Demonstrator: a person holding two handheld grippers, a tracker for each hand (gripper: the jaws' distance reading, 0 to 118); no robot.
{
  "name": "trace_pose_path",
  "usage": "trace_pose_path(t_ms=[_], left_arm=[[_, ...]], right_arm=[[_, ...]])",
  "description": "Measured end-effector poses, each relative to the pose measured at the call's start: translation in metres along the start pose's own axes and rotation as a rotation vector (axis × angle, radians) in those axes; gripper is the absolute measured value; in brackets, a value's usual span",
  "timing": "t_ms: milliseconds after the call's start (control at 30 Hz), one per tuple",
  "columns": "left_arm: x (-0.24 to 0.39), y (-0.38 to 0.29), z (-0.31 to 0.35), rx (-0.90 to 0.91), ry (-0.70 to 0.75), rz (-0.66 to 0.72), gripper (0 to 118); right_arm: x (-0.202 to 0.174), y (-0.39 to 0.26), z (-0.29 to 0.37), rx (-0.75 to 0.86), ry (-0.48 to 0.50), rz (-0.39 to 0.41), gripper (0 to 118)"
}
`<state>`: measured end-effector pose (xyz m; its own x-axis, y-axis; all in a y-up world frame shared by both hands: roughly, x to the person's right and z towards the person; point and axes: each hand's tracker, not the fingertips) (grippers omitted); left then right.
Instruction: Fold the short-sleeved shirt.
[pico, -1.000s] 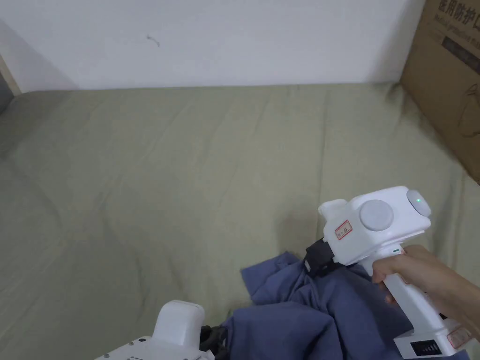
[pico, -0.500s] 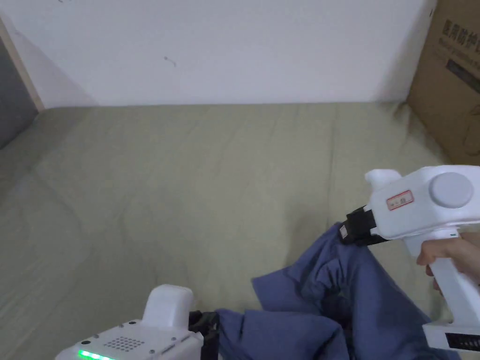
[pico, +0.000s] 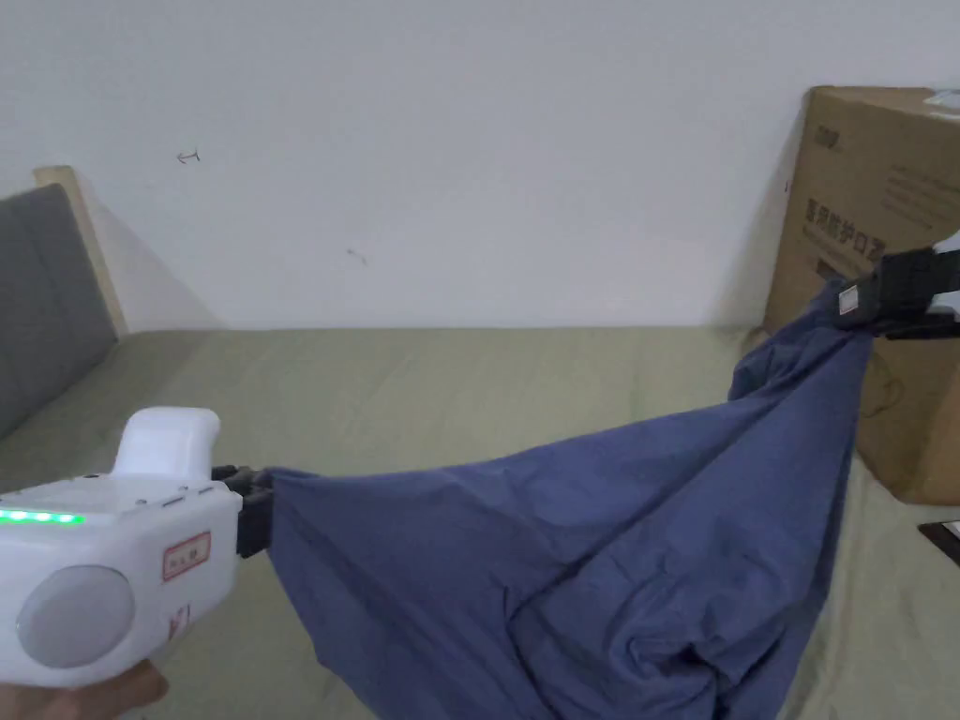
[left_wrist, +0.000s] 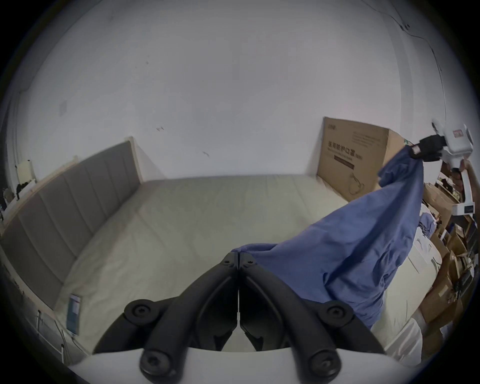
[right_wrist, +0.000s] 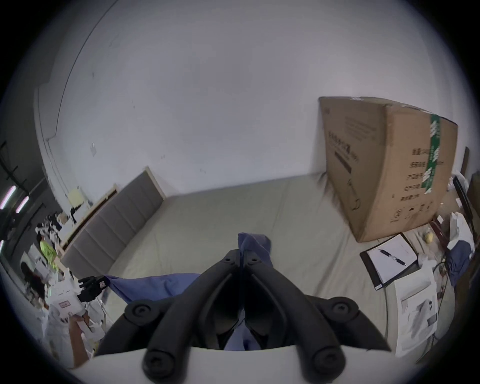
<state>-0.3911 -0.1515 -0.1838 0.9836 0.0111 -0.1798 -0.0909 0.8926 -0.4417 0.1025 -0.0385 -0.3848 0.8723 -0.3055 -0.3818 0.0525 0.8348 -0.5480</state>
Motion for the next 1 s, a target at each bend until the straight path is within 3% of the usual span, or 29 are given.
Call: trace_pose_path(t_ms=[500,800,1000], left_arm=[[-0.039,0.078,0.047,0.143,0.128,0.019,0],[-0.040,0.122,0.044,0.188,0.131,0.001,0],[-0.048,0.190,0.015,0.222,0.164,-0.001,0]], right_arm=[[-0.001,0.039,0.076,0.132,-0.002,-0.035,1],[-0.018,0.065,0.071,0.157,0.003,-0.041,1],[-0.035,0.119,0.041,0.192,0.003,-0.071,1]])
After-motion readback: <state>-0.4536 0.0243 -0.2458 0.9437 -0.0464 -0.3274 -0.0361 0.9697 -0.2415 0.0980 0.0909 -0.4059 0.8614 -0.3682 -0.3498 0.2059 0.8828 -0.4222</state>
